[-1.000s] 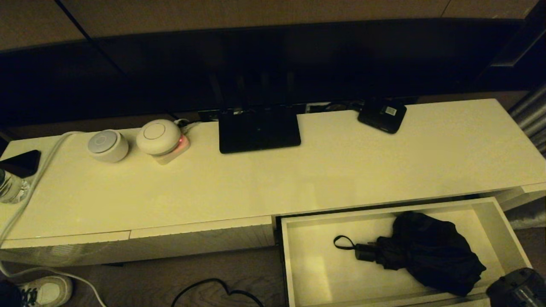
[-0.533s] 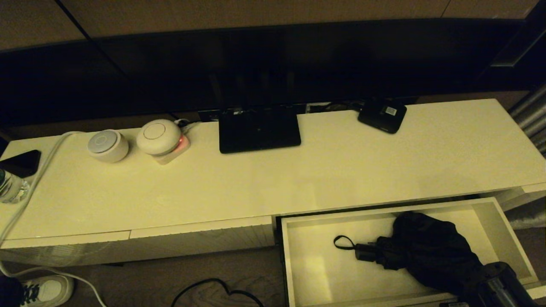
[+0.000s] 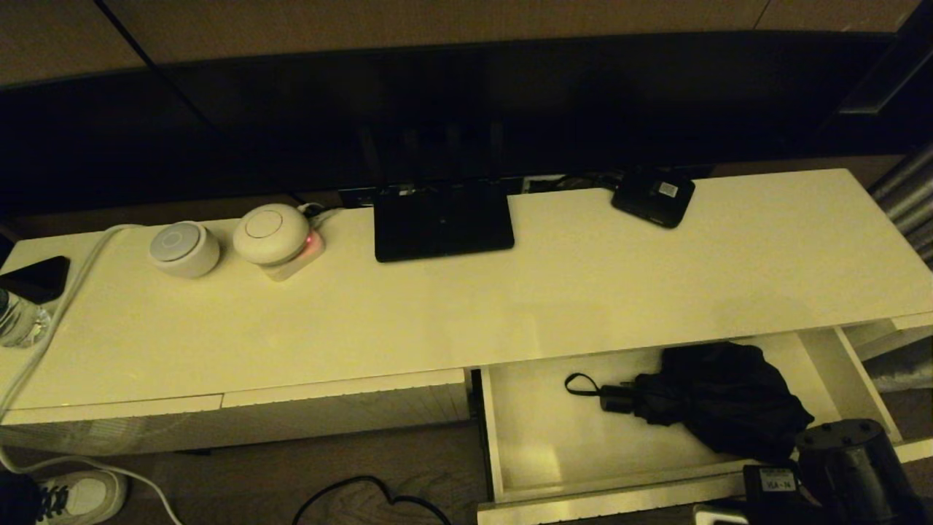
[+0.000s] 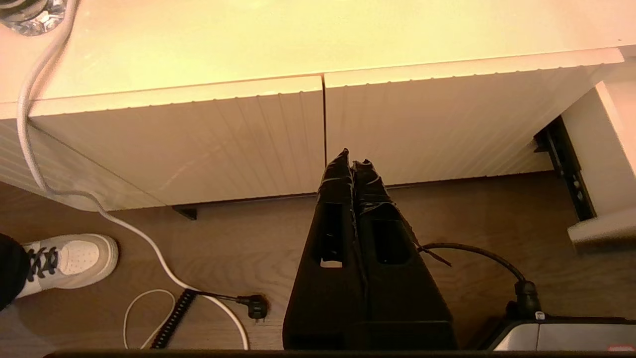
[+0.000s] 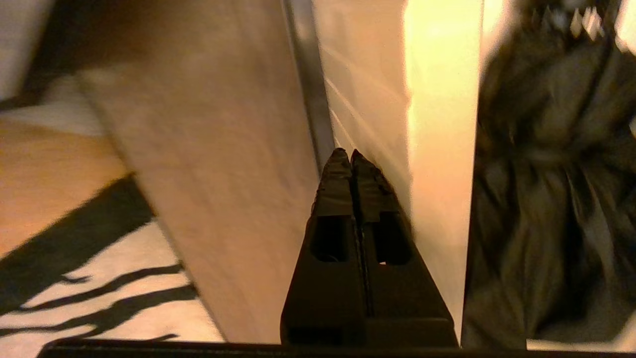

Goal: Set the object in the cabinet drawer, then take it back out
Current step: Close the drawer

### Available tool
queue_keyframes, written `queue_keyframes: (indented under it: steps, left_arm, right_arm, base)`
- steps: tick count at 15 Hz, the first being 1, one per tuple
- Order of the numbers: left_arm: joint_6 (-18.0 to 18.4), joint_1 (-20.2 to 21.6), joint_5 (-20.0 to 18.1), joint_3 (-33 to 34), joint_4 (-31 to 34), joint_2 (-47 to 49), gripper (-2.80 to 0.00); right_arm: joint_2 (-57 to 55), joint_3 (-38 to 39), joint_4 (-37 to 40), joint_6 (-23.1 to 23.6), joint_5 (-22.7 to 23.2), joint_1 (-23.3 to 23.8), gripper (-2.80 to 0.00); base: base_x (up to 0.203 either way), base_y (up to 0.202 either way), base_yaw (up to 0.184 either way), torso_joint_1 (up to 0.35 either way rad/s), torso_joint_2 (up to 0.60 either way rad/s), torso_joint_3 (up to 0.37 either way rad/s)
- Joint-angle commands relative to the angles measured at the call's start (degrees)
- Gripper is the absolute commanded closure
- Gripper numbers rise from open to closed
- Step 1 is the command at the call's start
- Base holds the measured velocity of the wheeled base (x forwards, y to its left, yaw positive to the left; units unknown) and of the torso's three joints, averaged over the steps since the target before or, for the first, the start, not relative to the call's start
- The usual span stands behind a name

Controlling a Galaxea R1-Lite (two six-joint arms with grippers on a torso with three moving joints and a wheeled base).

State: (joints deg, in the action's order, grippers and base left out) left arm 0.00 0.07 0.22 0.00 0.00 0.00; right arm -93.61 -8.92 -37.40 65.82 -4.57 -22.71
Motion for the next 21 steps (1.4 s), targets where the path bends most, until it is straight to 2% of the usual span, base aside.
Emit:
queue_keyframes:
  steps: [1,10,15,21]
  left_arm:
    - [0.0,0.0,0.0,0.2,0.0,0.0,0.00]
    - [0.0,0.0,0.0,0.2,0.0,0.0,0.00]
    - [0.0,0.0,0.0,0.2,0.0,0.0,0.00]
    - [0.0,0.0,0.0,0.2,0.0,0.0,0.00]
  right_arm:
    - [1.2,-0.7,-1.0,0.4,-2.5,0.4,0.00]
    - [-1.7,-6.9,-6.0,1.7,-3.7,1.6,0.00]
    - [-8.0,-7.6,-17.4,5.6,-3.6,3.5,0.00]
    - [-9.7,-11.6,-17.4,5.6,-3.5,4.2,0.00]
  base:
    - [0.000,0.000,0.000,0.000,0.00,0.000]
    - [0.000,0.000,0.000,0.000,0.00,0.000]
    - [0.000,0.000,0.000,0.000,0.00,0.000]
    - [0.000,0.000,0.000,0.000,0.00,0.000]
